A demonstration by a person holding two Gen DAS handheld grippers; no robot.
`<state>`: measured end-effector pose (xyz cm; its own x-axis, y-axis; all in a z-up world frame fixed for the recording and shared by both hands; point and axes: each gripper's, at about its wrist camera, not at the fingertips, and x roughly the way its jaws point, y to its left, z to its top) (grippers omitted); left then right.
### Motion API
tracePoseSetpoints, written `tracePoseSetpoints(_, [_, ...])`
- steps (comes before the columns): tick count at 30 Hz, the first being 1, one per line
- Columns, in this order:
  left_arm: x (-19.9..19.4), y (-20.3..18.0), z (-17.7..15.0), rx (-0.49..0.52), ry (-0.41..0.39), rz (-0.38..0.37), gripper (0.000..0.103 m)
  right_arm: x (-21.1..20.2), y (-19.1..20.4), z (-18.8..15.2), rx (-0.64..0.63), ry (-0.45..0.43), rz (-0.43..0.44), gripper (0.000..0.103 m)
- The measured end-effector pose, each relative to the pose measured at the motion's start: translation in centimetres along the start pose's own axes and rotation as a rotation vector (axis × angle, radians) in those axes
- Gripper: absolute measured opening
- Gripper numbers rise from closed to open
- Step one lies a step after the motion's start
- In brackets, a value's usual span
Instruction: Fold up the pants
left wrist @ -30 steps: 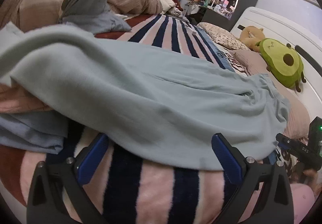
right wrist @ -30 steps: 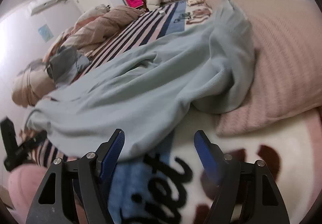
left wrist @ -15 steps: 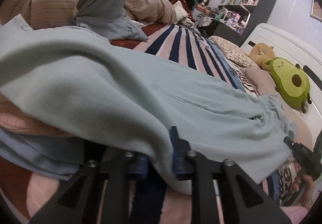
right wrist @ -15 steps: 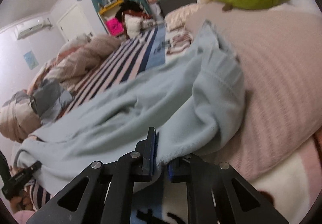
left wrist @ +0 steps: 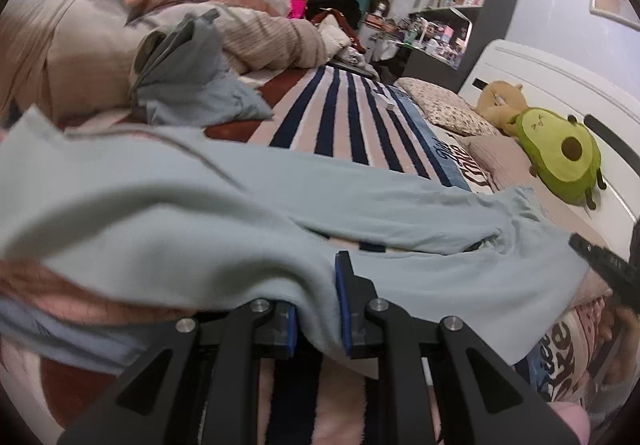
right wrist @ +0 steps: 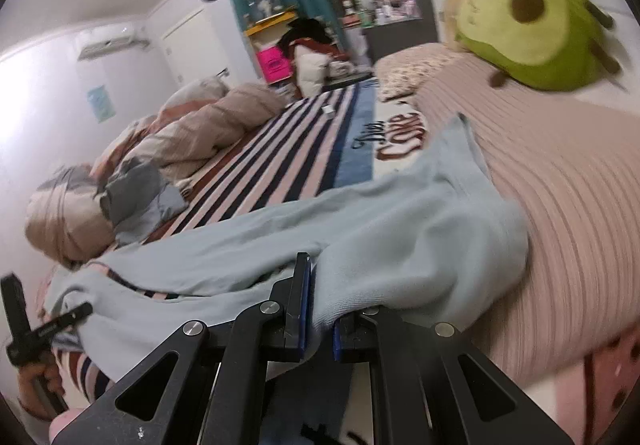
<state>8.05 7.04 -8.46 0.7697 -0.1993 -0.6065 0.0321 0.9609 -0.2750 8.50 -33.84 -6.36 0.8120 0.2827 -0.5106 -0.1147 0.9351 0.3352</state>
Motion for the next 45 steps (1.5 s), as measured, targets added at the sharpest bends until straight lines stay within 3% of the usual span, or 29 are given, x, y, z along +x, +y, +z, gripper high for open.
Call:
tracePoseSetpoints(10, [2.9,-0.6,6.4,0.098,0.041,0.039,0.013,5.3,0.5,5.4,-0.173,0.130,0.019,0.003])
tracePoseSetpoints(17, [9.0,0.1,10.5,0.171,0.124,0.087,0.013,10.4,0.7,7.2,-0.277,0.243,-0.008,0.003])
tracePoseSetpoints(22, [13.0,0.7,11.2,0.193,0.179,0.115,0.015,14.1,0.6,7.0,-0.333,0.307,-0.048,0.003])
tracePoseSetpoints(24, [14.3,0.8,11.0,0.203,0.203,0.133,0.024,15.0,0.5,6.6,-0.335,0.324,-0.056,0.011])
tracePoseSetpoints(25, [14.9,0.9,10.9,0.203,0.221,0.136,0.041,15.5,0.3,6.4,-0.330,0.335,-0.056,0.016])
tracePoseSetpoints(26, [15.4,1.0,10.7,0.197,0.240,0.129,0.060,15.9,0.1,6.1,-0.323,0.344,-0.053,0.030])
tracePoseSetpoints(27, [15.5,0.9,10.6,0.196,0.241,0.122,0.066,15.9,0.1,5.8,-0.320,0.344,-0.045,0.041])
tracePoseSetpoints(29, [14.6,0.6,10.8,0.213,0.213,0.104,0.071,15.3,0.2,5.5,-0.319,0.334,-0.016,0.050])
tracePoseSetpoints(30, [13.8,0.4,11.0,0.221,0.196,0.096,0.073,14.7,0.3,5.4,-0.322,0.324,-0.005,0.052])
tracePoseSetpoints(32, [11.8,0.4,11.6,0.216,0.141,0.088,0.087,13.4,0.4,5.7,-0.320,0.308,0.010,0.055])
tracePoseSetpoints(36, [8.2,0.3,12.3,0.213,0.074,0.091,0.088,9.5,0.7,6.5,-0.331,0.243,-0.013,0.077])
tracePoseSetpoints(40, [6.0,-0.1,11.6,0.238,0.055,0.127,0.088,7.2,1.5,4.9,-0.409,0.238,-0.048,0.077])
tracePoseSetpoints(43, [5.5,0.1,10.6,0.228,0.079,0.113,0.088,8.2,1.5,2.3,-0.408,0.296,-0.031,0.077])
tracePoseSetpoints(45, [5.6,0.3,9.9,0.224,0.091,0.120,0.088,9.2,1.4,0.8,-0.424,0.312,-0.085,0.077])
